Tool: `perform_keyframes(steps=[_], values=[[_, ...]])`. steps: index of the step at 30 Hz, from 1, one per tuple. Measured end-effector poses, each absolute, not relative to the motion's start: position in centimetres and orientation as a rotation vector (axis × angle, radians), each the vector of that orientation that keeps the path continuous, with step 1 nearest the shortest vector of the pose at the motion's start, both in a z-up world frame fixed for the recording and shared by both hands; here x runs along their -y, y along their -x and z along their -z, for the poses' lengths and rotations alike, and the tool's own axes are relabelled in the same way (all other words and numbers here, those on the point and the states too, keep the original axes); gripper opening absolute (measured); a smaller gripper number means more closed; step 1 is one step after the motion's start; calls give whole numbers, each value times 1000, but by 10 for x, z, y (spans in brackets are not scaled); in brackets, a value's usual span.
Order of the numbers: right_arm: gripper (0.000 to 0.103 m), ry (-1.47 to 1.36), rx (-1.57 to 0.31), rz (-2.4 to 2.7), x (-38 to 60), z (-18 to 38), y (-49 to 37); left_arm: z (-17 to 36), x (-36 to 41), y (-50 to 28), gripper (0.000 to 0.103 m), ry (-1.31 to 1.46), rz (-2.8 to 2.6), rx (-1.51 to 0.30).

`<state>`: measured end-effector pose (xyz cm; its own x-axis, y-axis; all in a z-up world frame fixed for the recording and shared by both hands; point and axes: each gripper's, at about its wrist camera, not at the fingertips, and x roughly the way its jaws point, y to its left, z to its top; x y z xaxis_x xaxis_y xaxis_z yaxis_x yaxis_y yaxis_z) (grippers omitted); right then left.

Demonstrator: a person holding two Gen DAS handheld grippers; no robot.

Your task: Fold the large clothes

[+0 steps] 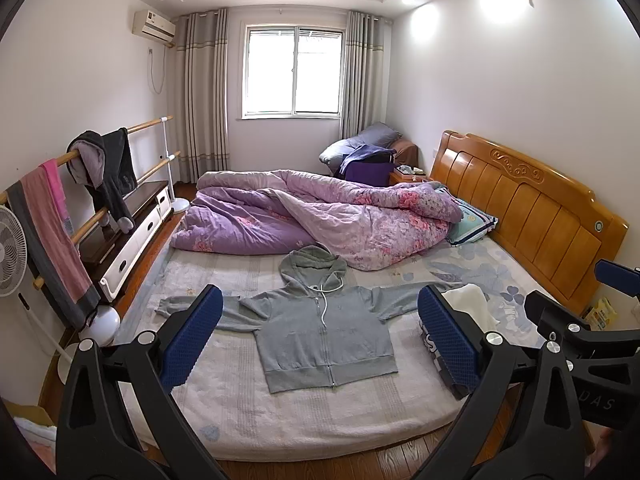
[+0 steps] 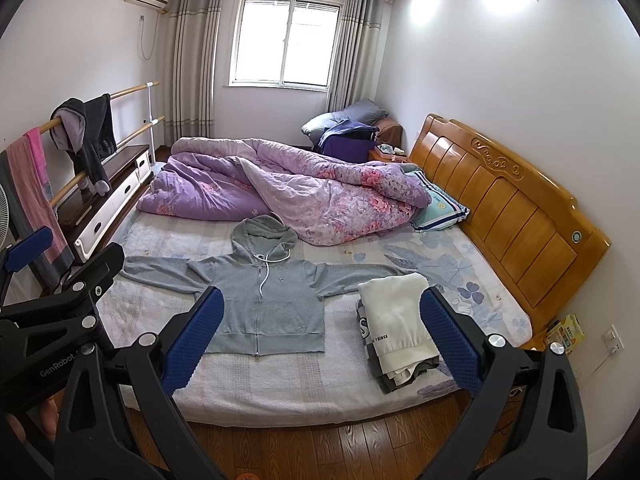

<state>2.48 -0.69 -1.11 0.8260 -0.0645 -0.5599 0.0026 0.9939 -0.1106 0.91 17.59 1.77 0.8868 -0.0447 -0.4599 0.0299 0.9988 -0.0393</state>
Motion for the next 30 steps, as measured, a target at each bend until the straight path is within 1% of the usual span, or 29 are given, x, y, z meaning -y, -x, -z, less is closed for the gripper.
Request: perform_keyframes(steps=[30], values=[[95,114,-605,14,5,18,-39,-7,-178,-28,98,29,28,-490]])
